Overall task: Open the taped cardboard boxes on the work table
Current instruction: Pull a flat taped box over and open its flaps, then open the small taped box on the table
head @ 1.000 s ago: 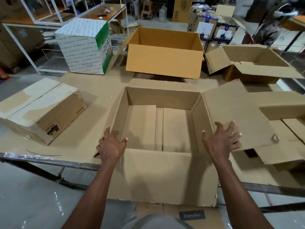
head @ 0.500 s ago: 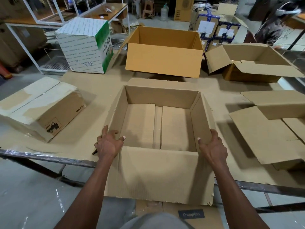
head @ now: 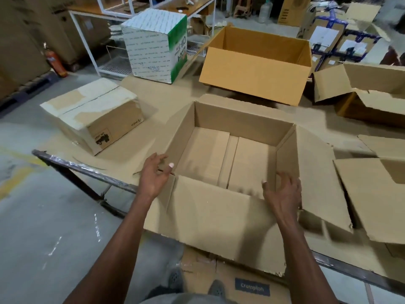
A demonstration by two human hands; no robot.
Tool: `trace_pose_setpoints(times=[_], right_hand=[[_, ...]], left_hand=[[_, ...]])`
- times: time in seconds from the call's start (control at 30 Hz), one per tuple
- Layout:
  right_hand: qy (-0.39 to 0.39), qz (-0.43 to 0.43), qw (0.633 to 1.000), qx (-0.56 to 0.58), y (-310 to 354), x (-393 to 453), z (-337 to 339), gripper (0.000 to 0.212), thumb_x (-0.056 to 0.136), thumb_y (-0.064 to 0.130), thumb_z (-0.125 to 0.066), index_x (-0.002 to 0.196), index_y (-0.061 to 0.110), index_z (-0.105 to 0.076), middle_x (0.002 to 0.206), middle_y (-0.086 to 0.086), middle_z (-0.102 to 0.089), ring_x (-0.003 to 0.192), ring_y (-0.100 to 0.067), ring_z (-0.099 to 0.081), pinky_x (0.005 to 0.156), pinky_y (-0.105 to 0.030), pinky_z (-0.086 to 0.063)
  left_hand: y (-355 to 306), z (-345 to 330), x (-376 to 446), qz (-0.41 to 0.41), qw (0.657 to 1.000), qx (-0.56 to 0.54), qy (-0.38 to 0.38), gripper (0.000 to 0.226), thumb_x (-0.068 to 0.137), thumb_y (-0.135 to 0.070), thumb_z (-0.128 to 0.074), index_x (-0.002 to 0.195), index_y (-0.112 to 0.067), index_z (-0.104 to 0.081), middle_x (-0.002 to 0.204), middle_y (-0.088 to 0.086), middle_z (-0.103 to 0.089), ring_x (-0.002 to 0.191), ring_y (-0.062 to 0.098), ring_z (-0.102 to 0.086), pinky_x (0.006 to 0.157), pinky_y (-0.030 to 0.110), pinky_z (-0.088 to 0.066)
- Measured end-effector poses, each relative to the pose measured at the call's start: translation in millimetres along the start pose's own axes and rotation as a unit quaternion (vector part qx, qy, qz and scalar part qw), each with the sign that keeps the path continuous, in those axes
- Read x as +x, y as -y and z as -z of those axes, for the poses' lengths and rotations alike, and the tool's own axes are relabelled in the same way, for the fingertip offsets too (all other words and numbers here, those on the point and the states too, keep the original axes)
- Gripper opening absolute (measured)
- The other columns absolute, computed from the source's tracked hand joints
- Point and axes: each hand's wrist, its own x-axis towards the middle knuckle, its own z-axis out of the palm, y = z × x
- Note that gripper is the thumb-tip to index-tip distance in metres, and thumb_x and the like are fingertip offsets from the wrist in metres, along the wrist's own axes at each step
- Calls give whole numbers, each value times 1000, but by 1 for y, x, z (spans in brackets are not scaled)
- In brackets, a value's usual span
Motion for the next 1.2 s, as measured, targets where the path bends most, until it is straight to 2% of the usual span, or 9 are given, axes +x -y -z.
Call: trace_pose_setpoints(times=[0.1, 0.27, 0.33, 0.43, 0.57, 0.8, 0.9, 1.07, 1.2], right_hand=[[2, 55, 995, 83, 31, -19, -12, 44, 91, 31, -71, 132, 23, -60, 153, -10, -41, 148, -32, -26, 118, -55, -29], [55, 92, 975, 195, 88, -56, -45, 31, 91, 17, -69, 119, 28, -66, 138, 5, -53, 131, -13, -47, 111, -29, -37], [78, 105, 968, 215, 112, -72, -62, 30, 91, 15, -68, 116, 31, -66, 130, 12, -55, 121, -6, -51, 99, -15, -43], [116, 104, 955, 252, 153, -97, -92, 27, 94, 17, -66, 116, 33, -67, 122, 20, -56, 105, 7, -53, 74, 2, -35], [144, 117, 942, 279, 216, -130, -145, 26, 95, 15, -66, 113, 34, -68, 119, 18, -60, 106, 6, -56, 79, -1, -37], [191, 130, 923, 308, 316, -176, -248, 35, 90, 8, -66, 103, 40, -67, 117, 18, -65, 105, 8, -57, 86, -28, -46], [226, 106, 915, 316, 349, -186, -281, 31, 91, 11, -66, 105, 39, -67, 119, 13, -67, 112, -9, -60, 79, -20, -45], [254, 86, 917, 296, 390, -166, -314, 26, 96, 18, -65, 119, 29, -66, 121, 11, -65, 101, -3, -62, 73, -10, -43], [244, 47, 921, 299, 425, -128, -348, 29, 97, 29, -64, 126, 27, -62, 121, 11, -63, 96, -2, -60, 84, -20, -50]], left_hand=[[7, 16, -27, 3, 997, -52, -64, 38, 95, -35, -67, 132, -30, -63, 148, -3, -47, 137, 15, -44, 111, 36, -38], [23, 52, -52, 59, 981, -139, -126, 32, 97, -30, -65, 129, -33, -64, 136, -12, -53, 125, 8, -50, 97, 23, -48], [33, 67, -57, 77, 975, -163, -130, 31, 98, -33, -63, 129, -37, -63, 134, -8, -57, 124, 11, -53, 98, 31, -45], [53, 96, -58, 86, 971, -179, -135, 30, 98, -35, -62, 128, -40, -63, 120, -9, -66, 115, 10, -61, 98, 36, -48], [92, 151, -50, 90, 973, -173, -122, 31, 99, -34, -61, 130, -37, -63, 130, -12, -64, 115, 5, -62, 98, 33, -49], [161, 258, -14, 115, 964, -171, -167, 18, 100, -26, -61, 114, -32, -70, 107, -25, -67, 95, -14, -63, 81, 14, -50], [183, 286, 9, 137, 956, -195, -171, 20, 99, -31, -61, 116, -32, -73, 110, -19, -71, 104, 2, -67, 87, 28, -55], [199, 309, 65, 123, 959, -209, -147, 19, 99, -32, -61, 114, -33, -74, 114, -11, -73, 107, 12, -68, 89, 34, -58], [208, 325, 125, 105, 965, -195, -139, 18, 98, -36, -62, 112, -38, -73, 115, -14, -72, 111, 10, -67, 101, 43, -53]])
